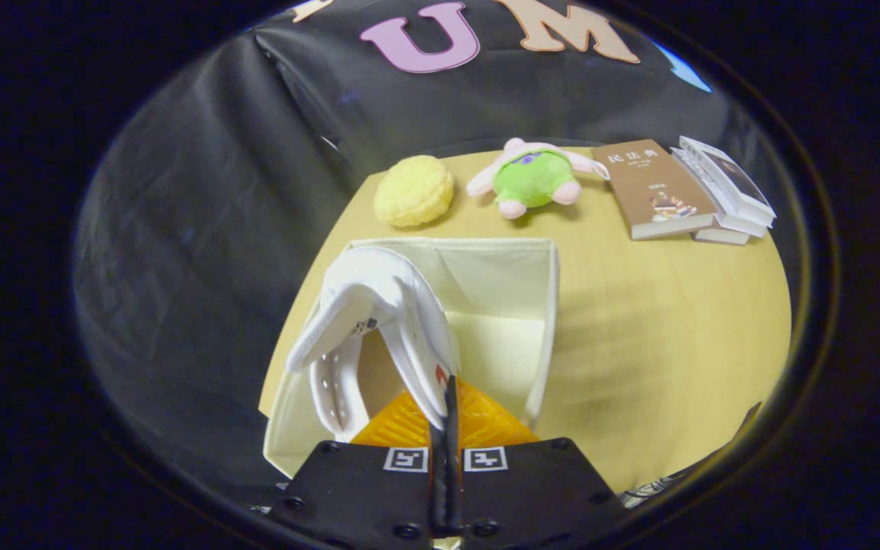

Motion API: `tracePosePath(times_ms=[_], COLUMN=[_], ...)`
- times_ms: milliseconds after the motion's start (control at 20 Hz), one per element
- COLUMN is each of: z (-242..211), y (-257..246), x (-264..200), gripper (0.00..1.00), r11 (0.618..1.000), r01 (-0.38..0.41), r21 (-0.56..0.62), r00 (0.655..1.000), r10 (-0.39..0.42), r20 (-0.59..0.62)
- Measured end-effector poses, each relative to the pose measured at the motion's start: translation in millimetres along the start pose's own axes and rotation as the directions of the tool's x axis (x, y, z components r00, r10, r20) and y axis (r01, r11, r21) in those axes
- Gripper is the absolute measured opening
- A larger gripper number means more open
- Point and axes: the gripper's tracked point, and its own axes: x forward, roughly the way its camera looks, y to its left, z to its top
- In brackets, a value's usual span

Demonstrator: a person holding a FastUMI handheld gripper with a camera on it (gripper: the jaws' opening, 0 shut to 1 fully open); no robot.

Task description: Open the storage box then place both shoes into the box .Put the left shoe in first, then the right shoe, with the right side of both shoes facing outward in a uniform manner.

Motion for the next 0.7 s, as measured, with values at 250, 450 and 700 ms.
tracePosePath(times_ms=[250,450,700], z=[-3,9,24], y=[23,29,-1], x=[-15,-44,-75], gripper=[0.23,0.43,0.70], r11=[0.995,0.985,0.987], r01=[-0.097,-0.172,-0.152], r21=[0.004,-0.001,-0.047], r00=[0.995,0.982,0.968], r10=[0.097,0.171,0.158], r20=[0.017,0.079,0.195])
